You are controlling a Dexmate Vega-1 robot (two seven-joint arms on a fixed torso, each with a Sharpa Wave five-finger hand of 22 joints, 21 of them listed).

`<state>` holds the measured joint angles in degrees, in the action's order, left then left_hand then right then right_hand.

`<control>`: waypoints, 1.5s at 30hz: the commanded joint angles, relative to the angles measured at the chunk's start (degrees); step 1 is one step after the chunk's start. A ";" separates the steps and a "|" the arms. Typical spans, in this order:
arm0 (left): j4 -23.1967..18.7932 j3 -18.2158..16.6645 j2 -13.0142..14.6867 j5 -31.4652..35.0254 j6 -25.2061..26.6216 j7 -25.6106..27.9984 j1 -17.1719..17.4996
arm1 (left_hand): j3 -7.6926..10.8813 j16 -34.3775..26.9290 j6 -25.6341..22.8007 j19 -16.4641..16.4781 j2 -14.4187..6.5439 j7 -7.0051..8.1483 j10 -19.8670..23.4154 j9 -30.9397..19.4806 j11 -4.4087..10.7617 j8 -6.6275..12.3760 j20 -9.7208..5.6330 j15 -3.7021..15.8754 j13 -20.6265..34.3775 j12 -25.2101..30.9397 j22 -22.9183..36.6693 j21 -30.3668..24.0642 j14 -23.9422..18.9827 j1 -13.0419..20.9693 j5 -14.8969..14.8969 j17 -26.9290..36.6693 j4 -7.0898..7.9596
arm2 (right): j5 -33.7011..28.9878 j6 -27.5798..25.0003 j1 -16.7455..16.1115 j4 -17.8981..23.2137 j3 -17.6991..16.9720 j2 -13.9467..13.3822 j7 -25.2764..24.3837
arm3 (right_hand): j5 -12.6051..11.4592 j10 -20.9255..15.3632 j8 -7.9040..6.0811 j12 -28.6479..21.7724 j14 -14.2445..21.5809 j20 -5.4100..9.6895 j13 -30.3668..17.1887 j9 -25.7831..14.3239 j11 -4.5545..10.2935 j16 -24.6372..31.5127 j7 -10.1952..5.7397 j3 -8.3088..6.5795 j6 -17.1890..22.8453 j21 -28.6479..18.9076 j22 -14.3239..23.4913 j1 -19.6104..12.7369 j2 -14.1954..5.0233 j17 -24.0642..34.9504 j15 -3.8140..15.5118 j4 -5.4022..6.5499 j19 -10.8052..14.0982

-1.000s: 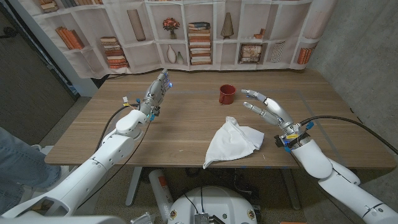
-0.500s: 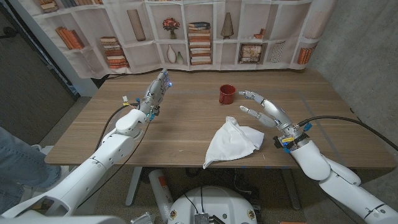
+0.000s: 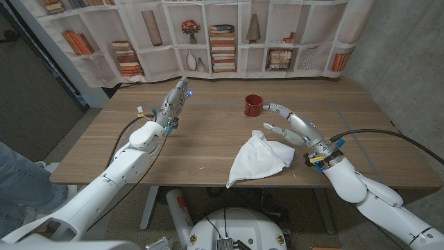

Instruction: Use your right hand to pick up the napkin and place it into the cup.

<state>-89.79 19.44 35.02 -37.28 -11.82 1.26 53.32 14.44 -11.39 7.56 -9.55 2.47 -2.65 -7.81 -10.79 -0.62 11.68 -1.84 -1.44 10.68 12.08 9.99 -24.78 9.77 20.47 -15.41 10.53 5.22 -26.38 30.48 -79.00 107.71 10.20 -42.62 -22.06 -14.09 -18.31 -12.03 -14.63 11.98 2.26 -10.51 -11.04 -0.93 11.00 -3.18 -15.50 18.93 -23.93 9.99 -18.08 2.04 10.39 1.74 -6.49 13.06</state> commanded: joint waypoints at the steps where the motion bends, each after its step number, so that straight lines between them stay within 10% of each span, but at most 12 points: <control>1: -0.30 0.03 0.23 0.19 0.35 0.04 -0.30 | -0.25 0.20 0.04 -6.18 -0.40 0.02 0.20 -0.12 0.16 -0.19 -2.41 -0.36 0.09 -0.17 0.21 0.12 0.20 0.08 0.31 0.08 0.04 | -3.77 -2.96 0.02 1.59 1.13 -1.82 -1.98 | -0.27 -0.33 0.22 0.27 0.25 1.94 -0.23 -0.28 0.41 0.00 -0.42 -0.23 -0.02 0.09 0.10 -0.49 -0.13 0.12 0.23 -0.43 0.68; 45: -0.94 -0.40 0.70 0.17 0.25 0.17 0.21 | -0.55 0.30 -0.15 -6.07 -0.74 -0.10 0.04 -0.13 -0.07 -0.18 -2.00 -0.52 0.09 -0.31 0.26 1.07 0.33 0.27 0.44 0.08 -0.04 | -13.69 -17.69 -1.94 9.14 4.86 -9.33 -4.38 | -0.84 -0.32 0.49 0.78 0.54 0.96 -0.27 -0.33 -0.76 -0.01 -0.97 -0.41 -0.77 1.13 0.10 -1.80 0.03 0.09 0.30 -1.15 2.04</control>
<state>-90.50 19.22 35.58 -36.99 -11.34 1.38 53.16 13.96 -11.39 7.57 -9.56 2.47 -2.65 -7.82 -10.78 -0.62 11.69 -1.84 -1.95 10.68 11.85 9.99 -24.03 9.88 20.47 -14.94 10.53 5.22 -38.54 16.27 -80.46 115.19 14.05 -50.18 -26.41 -14.64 -18.63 -11.58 -13.97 12.19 2.26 -10.51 -11.04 -1.06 11.04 -4.00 -15.73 18.10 -23.05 9.99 -19.19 1.94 10.40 1.95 -7.20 14.71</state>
